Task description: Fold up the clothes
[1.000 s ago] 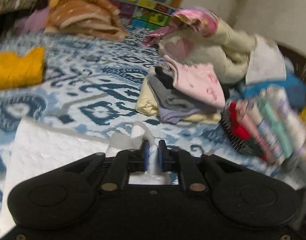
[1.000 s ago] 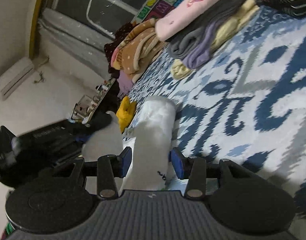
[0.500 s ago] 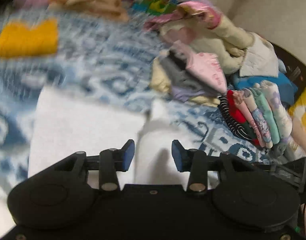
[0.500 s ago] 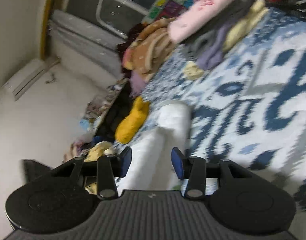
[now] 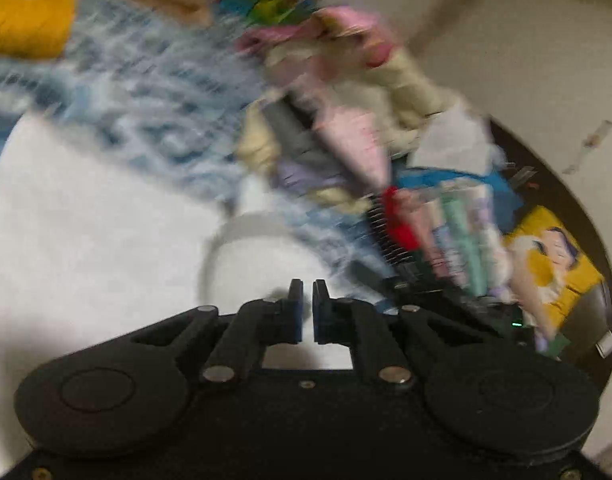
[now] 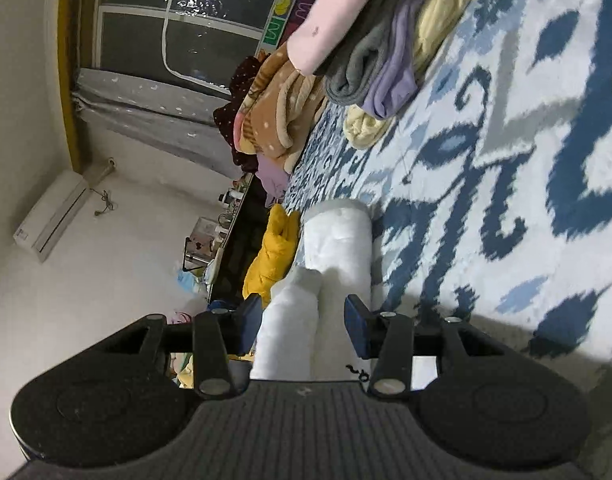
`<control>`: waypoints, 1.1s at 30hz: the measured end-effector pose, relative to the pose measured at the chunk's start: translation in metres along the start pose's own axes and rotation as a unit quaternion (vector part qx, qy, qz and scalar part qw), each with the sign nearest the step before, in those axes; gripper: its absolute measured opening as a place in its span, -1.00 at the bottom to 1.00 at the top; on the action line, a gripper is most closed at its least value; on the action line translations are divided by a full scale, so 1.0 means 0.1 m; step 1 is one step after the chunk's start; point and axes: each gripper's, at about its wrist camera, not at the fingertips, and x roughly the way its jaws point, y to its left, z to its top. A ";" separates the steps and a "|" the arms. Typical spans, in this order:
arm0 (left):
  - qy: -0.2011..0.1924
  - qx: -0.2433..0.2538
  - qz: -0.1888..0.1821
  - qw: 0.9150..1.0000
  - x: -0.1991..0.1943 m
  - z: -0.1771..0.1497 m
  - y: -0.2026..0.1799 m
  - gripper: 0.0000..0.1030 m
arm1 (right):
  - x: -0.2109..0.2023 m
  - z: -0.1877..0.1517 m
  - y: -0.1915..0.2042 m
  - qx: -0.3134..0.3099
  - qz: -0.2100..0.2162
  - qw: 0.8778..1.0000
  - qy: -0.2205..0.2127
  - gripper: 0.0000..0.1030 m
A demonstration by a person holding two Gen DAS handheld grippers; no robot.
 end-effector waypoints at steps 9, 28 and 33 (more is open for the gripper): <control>-0.014 -0.001 0.050 0.999 0.02 0.00 0.15 -0.32 | -0.04 -0.01 0.17 -0.062 -0.007 0.998 0.017 -0.08; -0.003 0.054 0.067 0.996 0.17 -0.02 0.03 -0.88 | -0.25 -0.49 0.81 -0.303 -0.092 0.948 0.041 -0.10; -0.023 0.040 0.072 0.996 0.16 0.01 0.03 -0.88 | -0.41 -0.91 1.13 -0.382 -0.042 0.919 0.083 -0.21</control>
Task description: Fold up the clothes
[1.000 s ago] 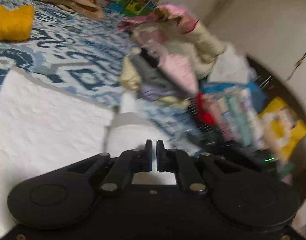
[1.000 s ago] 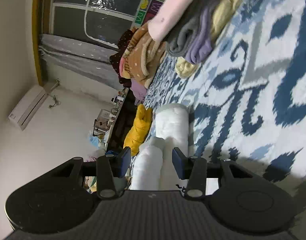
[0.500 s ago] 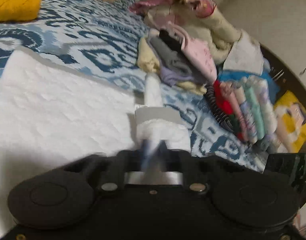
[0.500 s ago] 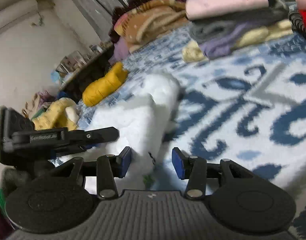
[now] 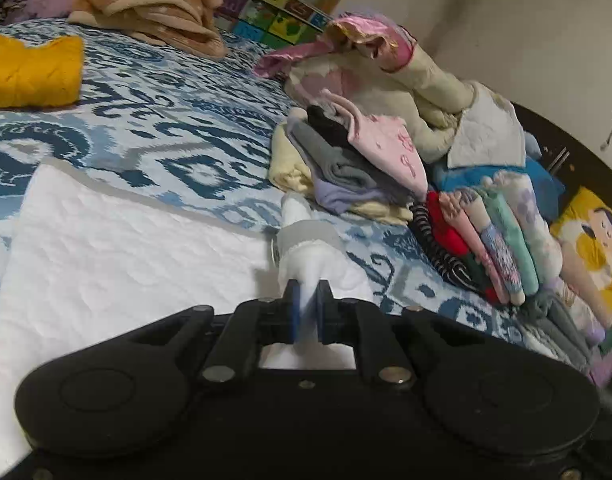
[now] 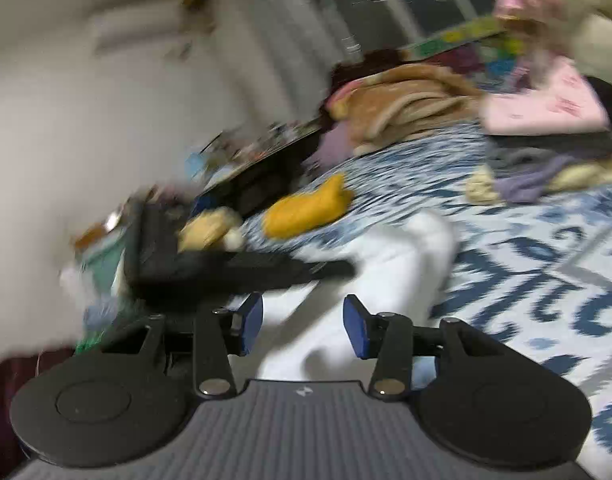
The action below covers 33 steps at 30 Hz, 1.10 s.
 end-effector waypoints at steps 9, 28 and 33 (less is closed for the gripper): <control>0.034 0.003 0.035 0.999 0.14 -0.03 0.08 -0.88 | 0.28 -0.38 0.02 -0.024 -0.072 0.993 0.095 -0.44; 0.102 0.246 0.092 0.959 0.75 -0.14 -0.46 -0.56 | 0.32 -0.38 0.00 -0.020 -0.062 0.993 0.098 -0.43; 0.104 0.207 0.084 0.969 0.75 -0.09 -0.34 -0.53 | 0.33 -0.38 -0.02 -0.022 -0.057 0.993 0.103 -0.43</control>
